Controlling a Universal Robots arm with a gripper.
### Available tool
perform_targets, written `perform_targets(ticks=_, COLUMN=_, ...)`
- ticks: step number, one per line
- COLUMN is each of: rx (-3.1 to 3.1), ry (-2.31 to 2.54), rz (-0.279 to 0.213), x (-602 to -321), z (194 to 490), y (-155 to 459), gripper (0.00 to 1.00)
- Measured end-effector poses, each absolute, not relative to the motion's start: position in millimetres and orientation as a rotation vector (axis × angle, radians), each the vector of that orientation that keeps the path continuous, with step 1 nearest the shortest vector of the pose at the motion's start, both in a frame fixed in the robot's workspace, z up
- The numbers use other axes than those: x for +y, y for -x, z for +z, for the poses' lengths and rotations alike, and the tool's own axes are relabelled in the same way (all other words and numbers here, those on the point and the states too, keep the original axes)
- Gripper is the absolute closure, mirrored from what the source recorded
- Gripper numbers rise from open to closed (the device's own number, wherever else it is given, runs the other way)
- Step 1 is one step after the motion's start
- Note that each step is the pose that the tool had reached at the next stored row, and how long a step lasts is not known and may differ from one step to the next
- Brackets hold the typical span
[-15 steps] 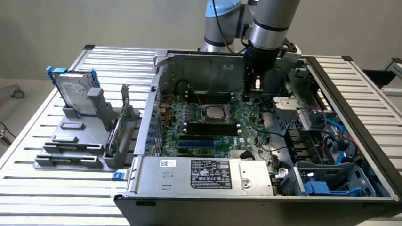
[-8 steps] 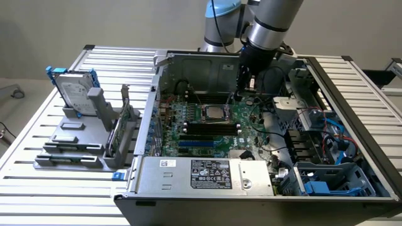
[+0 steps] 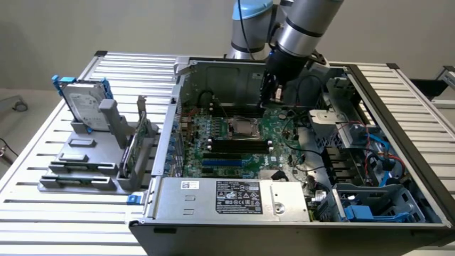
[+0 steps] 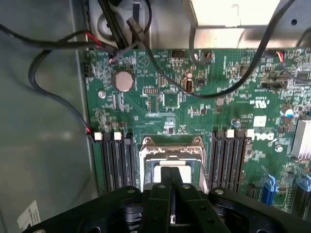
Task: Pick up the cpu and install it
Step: 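Close the cpu cover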
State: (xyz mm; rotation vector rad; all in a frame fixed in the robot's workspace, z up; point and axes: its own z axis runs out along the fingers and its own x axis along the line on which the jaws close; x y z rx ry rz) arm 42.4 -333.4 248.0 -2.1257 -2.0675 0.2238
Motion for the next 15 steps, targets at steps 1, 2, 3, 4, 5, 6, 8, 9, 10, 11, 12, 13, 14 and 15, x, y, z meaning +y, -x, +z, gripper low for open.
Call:
perform_targets(ticks=1, rx=-2.062, ry=2.120, rz=0.234, x=-333, z=248, y=-41, gripper=0.89)
perform_targets(ticks=2, rx=-2.056, ry=2.115, rz=0.244, x=-333, z=248, y=-40, gripper=0.89)
perform_targets(ticks=3, rx=-2.051, ry=2.110, rz=0.254, x=-333, z=247, y=-39, gripper=0.89)
perform_targets(ticks=4, rx=-2.047, ry=2.106, rz=0.262, x=-333, z=247, y=-37, gripper=0.89)
perform_targets(ticks=5, rx=-2.043, ry=2.102, rz=0.269, x=-333, z=246, y=-36, gripper=0.89)
perform_targets(ticks=6, rx=-2.039, ry=2.099, rz=0.274, x=-333, z=246, y=-34, gripper=0.89)
perform_targets(ticks=8, rx=-2.033, ry=2.093, rz=0.286, x=-333, z=244, y=-31, gripper=0.89)
perform_targets(ticks=9, rx=-2.029, ry=2.089, rz=0.292, x=-333, z=244, y=-29, gripper=0.89)
perform_targets(ticks=10, rx=-2.025, ry=2.086, rz=0.299, x=-333, z=243, y=-28, gripper=0.89)
perform_targets(ticks=11, rx=-2.021, ry=2.083, rz=0.305, x=-333, z=243, y=-26, gripper=0.89)
perform_targets(ticks=12, rx=-2.018, ry=2.079, rz=0.311, x=-333, z=242, y=-25, gripper=0.89)
perform_targets(ticks=13, rx=-2.014, ry=2.076, rz=0.317, x=-333, z=241, y=-23, gripper=0.89)
perform_targets(ticks=14, rx=-2.011, ry=2.073, rz=0.322, x=-333, z=240, y=-22, gripper=0.89)
perform_targets(ticks=15, rx=-2.008, ry=2.071, rz=0.326, x=-333, z=239, y=-20, gripper=0.89)
